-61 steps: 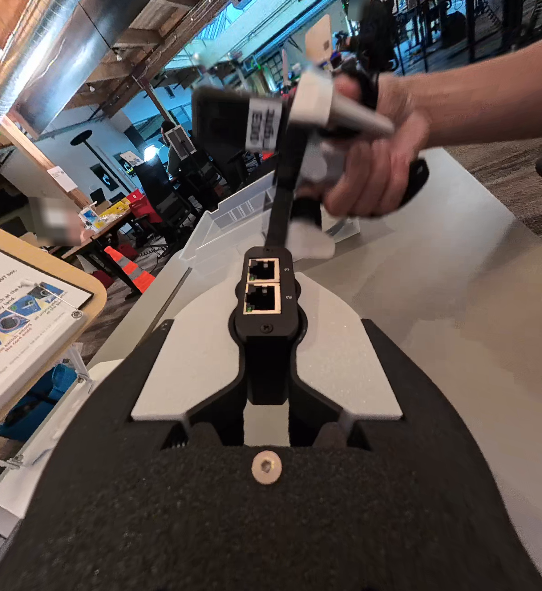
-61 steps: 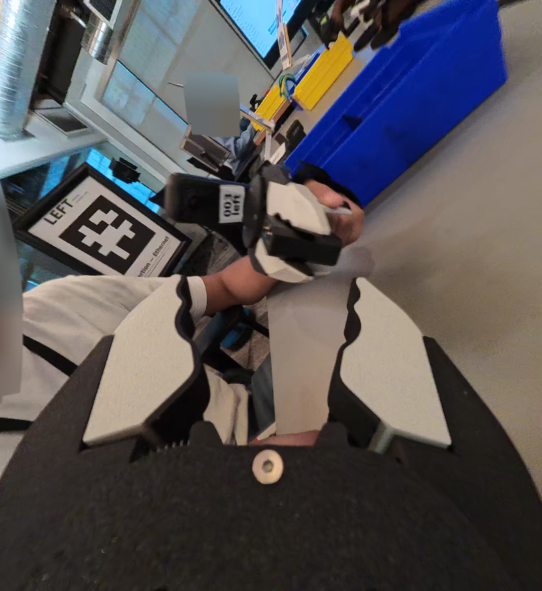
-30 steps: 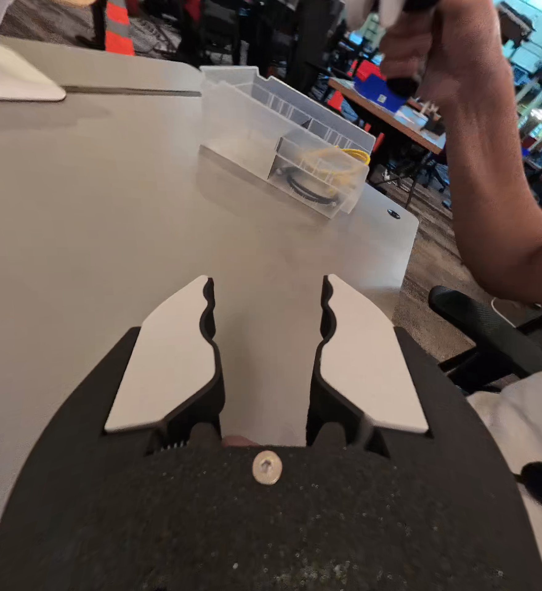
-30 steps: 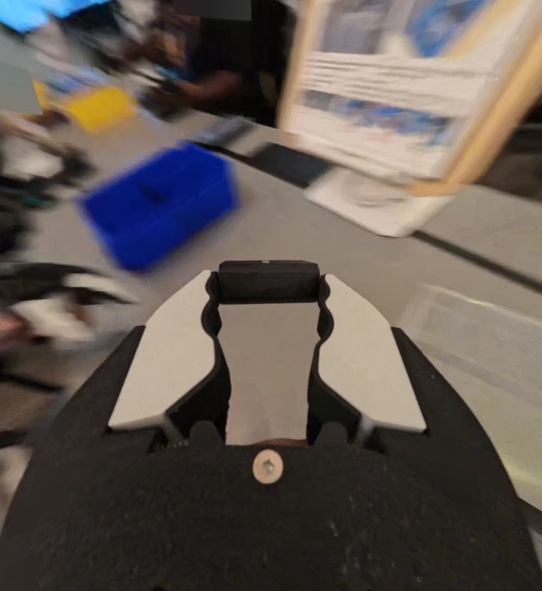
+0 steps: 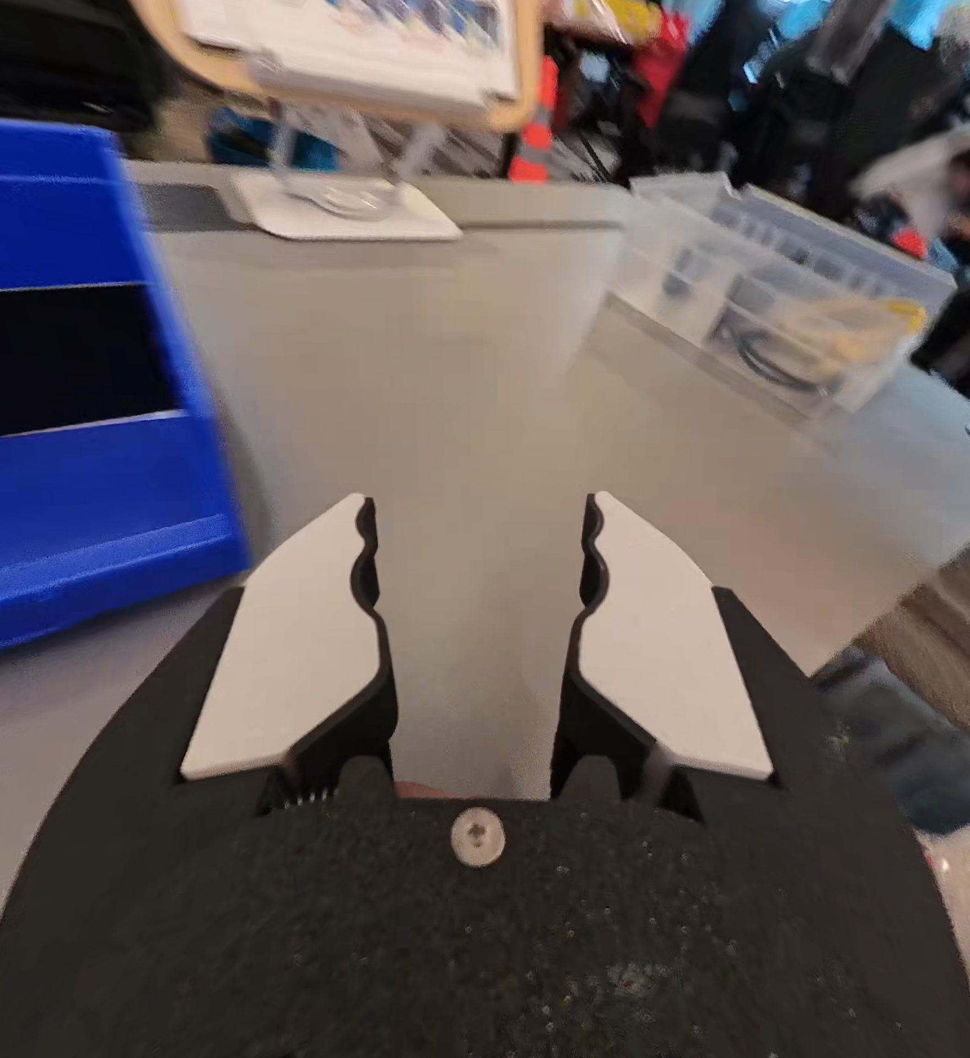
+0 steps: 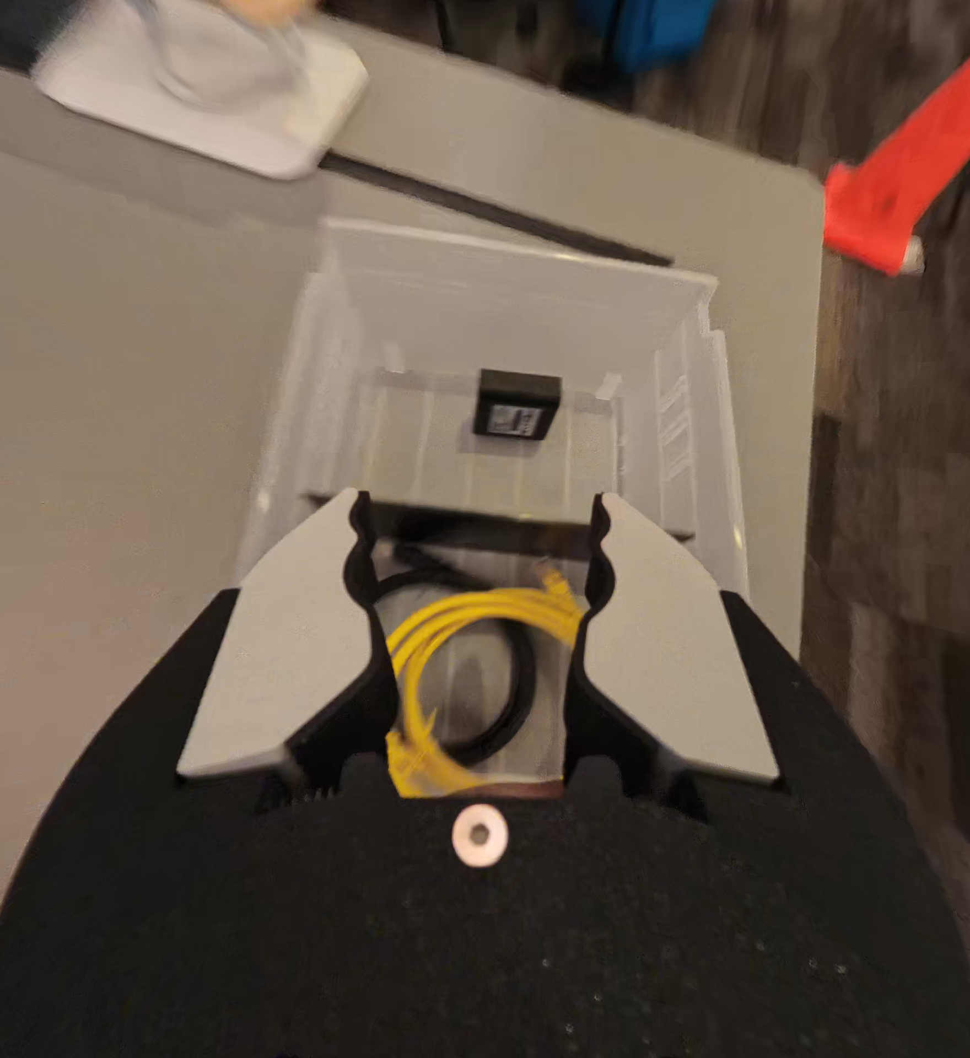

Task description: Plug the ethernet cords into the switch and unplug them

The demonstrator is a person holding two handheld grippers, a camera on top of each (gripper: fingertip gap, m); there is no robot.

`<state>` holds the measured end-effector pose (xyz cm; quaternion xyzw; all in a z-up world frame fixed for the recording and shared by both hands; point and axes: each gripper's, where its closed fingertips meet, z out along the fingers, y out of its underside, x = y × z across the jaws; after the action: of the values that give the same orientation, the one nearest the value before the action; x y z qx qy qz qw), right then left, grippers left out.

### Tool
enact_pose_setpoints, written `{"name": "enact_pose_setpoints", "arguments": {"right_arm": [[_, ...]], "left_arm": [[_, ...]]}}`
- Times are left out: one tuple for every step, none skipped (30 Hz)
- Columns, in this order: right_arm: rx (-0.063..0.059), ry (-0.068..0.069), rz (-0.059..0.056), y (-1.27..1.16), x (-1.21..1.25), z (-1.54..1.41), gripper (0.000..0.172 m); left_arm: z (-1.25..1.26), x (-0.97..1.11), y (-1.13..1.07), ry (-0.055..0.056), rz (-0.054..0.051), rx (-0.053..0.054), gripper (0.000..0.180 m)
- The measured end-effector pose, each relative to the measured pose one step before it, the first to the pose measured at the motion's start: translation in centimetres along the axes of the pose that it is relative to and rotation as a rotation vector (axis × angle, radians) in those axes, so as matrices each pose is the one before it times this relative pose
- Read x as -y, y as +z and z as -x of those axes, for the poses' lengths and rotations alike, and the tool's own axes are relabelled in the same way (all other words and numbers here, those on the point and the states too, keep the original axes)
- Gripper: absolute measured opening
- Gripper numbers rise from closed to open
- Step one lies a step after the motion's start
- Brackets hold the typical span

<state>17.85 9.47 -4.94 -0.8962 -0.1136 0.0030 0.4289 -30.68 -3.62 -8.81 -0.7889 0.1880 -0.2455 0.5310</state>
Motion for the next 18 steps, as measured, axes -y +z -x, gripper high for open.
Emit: {"name": "enact_pose_setpoints", "arguments": {"right_arm": [[0.0268,0.0156,-0.0775,-2.195,-1.006,1.236,0.07],[0.0311,0.0209,-0.063,-1.787,-1.254,1.357,0.07],[0.0211,0.0305,-0.0489,-1.409,-1.467,1.173,0.068],[-0.0052,0.041,-0.035,-1.092,-1.694,0.658,0.067],[-0.029,0.0416,-0.0233,-0.928,-1.767,0.136,0.068],[-0.0589,0.0445,-0.0385,-0.961,-1.405,-0.451,0.068],[-0.0809,0.0398,-0.0707,-1.078,-0.921,-0.855,0.067],[-0.0623,0.0256,-0.079,-1.082,-0.632,-0.703,0.064],[-0.0502,0.0199,-0.0745,-0.997,-0.405,-0.668,0.057],[-0.0228,-0.0043,-0.0566,-0.72,-0.31,-0.379,0.055],[-0.0021,-0.0218,-0.0075,-0.359,-0.41,-0.076,0.055],[0.0055,-0.0314,0.0358,-0.124,-0.428,-0.02,0.055],[-0.0156,-0.032,0.0311,0.043,-0.371,-0.292,0.053],[-0.0129,-0.0225,0.0074,0.223,-0.218,-0.207,0.054],[0.0101,-0.0102,0.0063,0.301,-0.228,0.176,0.054],[0.025,-0.001,0.0095,0.299,-0.24,0.456,0.054],[0.0278,0.0048,0.007,0.221,-0.154,0.564,0.054],[0.0199,0.0078,0.0042,0.142,-0.111,0.498,0.054]], "left_arm": [[1.549,0.44,-1.268,-0.0364,-0.0444,0.0532,0.068],[1.662,0.225,-1.124,-0.0349,-0.037,0.0514,0.068],[1.714,0.061,-0.957,-0.03,-0.0306,0.0482,0.069],[1.63,0.061,-0.814,-0.0216,-0.0333,0.0425,0.069],[1.23,0.24,-0.648,-0.0082,-0.0398,0.0191,0.068],[0.829,0.477,-0.447,-0.0007,-0.0406,0.0024,0.068],[0.729,0.464,-0.244,-0.0004,-0.0297,0.0049,0.065],[0.646,0.244,-0.045,0.0017,-0.0173,0.0068,0.064],[0.502,-0.033,0.086,0.0043,-0.0063,0.0044,0.064],[0.403,-0.271,0.206,0.0066,0.0082,0.0075,0.063],[0.307,-0.475,0.253,0.0093,0.0266,0.0117,0.064],[0.085,-0.452,0.235,0.0091,0.0299,0.0084,0.064],[-0.074,-0.26,0.204,0.0052,0.0136,0.0067,0.063],[-0.148,-0.271,0.209,-0.0005,0.0106,0.0076,0.063],[-0.38,-0.307,0.187,-0.0072,0.0146,-0.0065,0.063],[-0.586,-0.25,0.181,-0.0139,0.0083,-0.0203,0.063],[-0.522,-0.302,0.191,-0.0136,0.0126,-0.018,0.063],[-0.338,-0.318,0.155,-0.0044,0.0159,-0.0067,0.064]]}}
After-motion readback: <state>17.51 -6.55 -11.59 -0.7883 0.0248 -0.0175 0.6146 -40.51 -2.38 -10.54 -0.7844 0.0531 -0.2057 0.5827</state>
